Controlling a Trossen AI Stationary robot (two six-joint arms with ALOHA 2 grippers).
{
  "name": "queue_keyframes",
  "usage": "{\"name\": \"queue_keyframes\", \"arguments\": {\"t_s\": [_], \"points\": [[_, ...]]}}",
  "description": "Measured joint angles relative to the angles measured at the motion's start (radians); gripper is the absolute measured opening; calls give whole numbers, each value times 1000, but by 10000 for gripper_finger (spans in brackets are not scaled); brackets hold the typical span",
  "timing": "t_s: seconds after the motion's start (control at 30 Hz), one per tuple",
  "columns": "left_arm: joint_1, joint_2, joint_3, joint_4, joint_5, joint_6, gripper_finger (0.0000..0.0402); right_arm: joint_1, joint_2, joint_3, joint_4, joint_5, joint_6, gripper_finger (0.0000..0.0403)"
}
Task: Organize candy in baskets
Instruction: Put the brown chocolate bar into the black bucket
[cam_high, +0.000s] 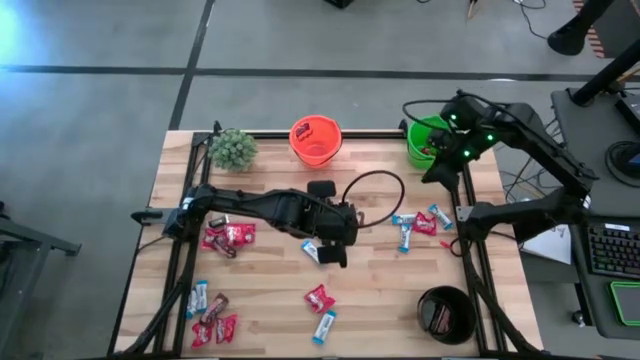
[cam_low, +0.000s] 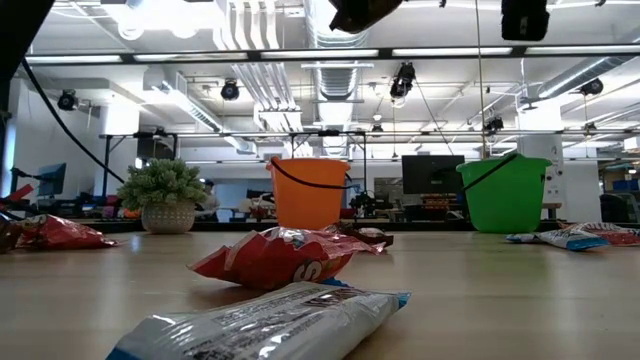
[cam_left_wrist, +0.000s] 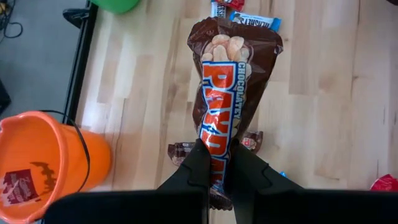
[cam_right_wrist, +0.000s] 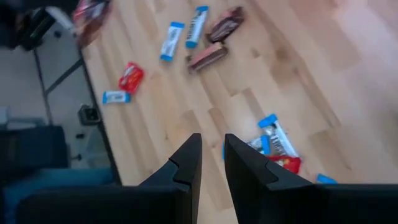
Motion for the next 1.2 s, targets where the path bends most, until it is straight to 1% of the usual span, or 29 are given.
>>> {"name": "queue_keyframes", "arguments": {"t_s": [0.07,0.13,0.3,0.47,0.67,0.8,0.87,0.93,1.0,1.07,1.13,1.2], "points": [[0,0,0,0,0,-8,6,22,-2,0,6,-14,1,59],[0,0,0,-1,1,-10,6,34,1,0,33,-2,15,59],[0,0,0,-7,1,-10,6,33,4,0,55,23,74,59],[0,0,0,-13,1,21,6,33,7,0,48,22,96,59],[-1,0,0,-26,1,64,6,33,8,0,46,30,34,59],[-2,-1,0,-45,2,96,6,33,13,0,50,30,128,59],[-2,-1,0,-58,2,110,6,33,23,0,55,30,138,59],[-1,-1,0,-66,2,120,6,33,38,0,55,31,113,59],[-2,-1,0,-69,2,133,6,35,53,0,57,51,96,59],[-2,-1,0,-69,2,141,6,41,70,0,51,73,135,59],[-2,-2,0,-70,2,149,6,47,88,0,48,72,173,59],[-1,-2,0,-73,2,157,6,55,101,0,47,72,170,59]]}}
